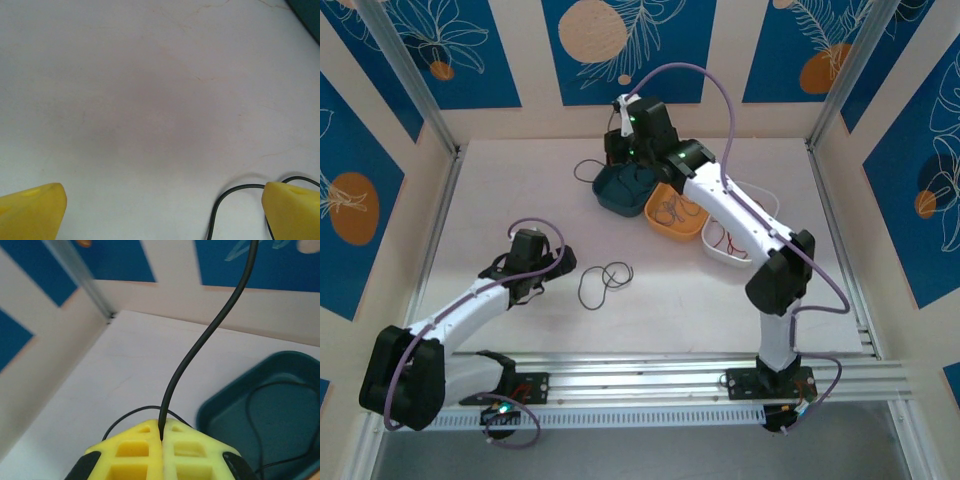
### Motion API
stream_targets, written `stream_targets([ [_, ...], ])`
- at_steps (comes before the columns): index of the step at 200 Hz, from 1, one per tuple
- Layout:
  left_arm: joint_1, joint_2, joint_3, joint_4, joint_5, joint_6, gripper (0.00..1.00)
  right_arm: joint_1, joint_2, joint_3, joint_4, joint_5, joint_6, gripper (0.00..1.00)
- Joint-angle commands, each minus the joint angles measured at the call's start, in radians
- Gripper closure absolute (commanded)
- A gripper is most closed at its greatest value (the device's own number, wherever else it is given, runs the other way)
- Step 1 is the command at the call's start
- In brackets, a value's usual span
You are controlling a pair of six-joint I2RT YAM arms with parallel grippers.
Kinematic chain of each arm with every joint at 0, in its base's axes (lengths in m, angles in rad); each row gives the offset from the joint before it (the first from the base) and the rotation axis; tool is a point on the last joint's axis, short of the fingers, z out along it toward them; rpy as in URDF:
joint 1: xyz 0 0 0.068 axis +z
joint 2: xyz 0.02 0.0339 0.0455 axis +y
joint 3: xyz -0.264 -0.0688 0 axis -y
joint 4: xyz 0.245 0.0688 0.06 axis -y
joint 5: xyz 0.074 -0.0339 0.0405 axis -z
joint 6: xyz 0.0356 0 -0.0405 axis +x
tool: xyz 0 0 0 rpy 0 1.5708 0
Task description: Untangle the cables
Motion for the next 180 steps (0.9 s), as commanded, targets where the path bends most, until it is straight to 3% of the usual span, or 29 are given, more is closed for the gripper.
stream_targets([
  [1, 0.011, -0.012, -0.005, 0.014, 0.014, 0.011, 0.00, -0.041, 0.079, 0.078, -0.001, 0.067, -0.008, 1.00],
  [88, 0.012, -0.003, 0.004, 0.013, 0.022, 0.027, 0.00, -0.132, 0.413, 0.371, -0.250, 0.122, 0.106, 1.00],
  [180, 0.010, 0.015, 0.011, 0.012, 0.030, 0.025, 0.00, -0.153, 0.511, 0.390, -0.430, 0.079, 0.238, 1.00],
])
